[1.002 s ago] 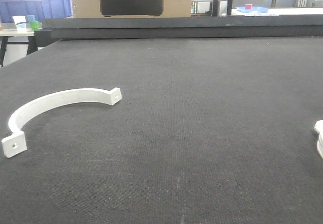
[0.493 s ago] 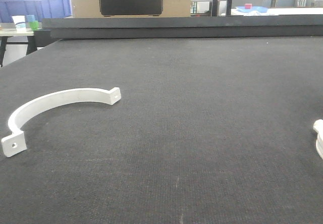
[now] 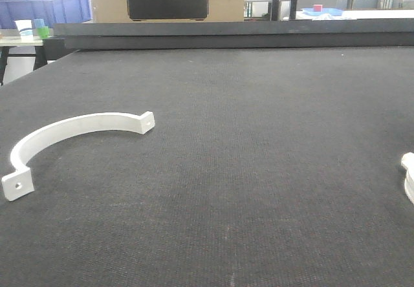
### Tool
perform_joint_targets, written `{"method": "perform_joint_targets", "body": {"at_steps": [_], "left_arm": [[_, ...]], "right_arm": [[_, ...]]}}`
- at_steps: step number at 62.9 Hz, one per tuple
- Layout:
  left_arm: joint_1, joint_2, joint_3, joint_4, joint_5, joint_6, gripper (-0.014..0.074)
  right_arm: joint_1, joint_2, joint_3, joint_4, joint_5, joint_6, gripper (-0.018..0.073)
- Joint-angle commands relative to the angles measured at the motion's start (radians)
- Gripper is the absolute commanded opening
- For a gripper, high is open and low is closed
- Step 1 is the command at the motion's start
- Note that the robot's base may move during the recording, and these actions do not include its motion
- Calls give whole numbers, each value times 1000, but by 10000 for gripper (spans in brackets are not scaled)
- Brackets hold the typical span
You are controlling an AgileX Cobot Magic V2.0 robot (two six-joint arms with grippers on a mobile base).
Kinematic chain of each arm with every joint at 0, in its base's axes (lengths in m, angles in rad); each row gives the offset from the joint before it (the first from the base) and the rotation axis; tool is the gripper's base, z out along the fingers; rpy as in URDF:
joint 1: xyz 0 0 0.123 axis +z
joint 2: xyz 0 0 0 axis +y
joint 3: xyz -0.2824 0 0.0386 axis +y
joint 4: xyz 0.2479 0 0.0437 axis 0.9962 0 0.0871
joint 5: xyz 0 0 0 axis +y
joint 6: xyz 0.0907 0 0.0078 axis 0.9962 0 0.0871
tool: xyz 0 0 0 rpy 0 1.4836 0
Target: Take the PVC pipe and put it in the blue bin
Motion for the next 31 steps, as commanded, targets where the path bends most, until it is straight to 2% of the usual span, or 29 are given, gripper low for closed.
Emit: {"method": "perform_joint_targets", "body": {"at_steps": [1,14,21,31], "left_arm": [[-2,17,-4,-27,1,1,-111],[-2,25,43,-30,-6,1,-111],[-2,25,91,-30,-14,1,-111],[-2,25,137,-30,-14,1,-111]], "right_arm": [[-2,3,-10,39,-33,-2,-169],[2,119,-105,48,137,1,-151],[21,204,-188,48,209,79,-151],[97,342,-305,32,355,165,-151]]}}
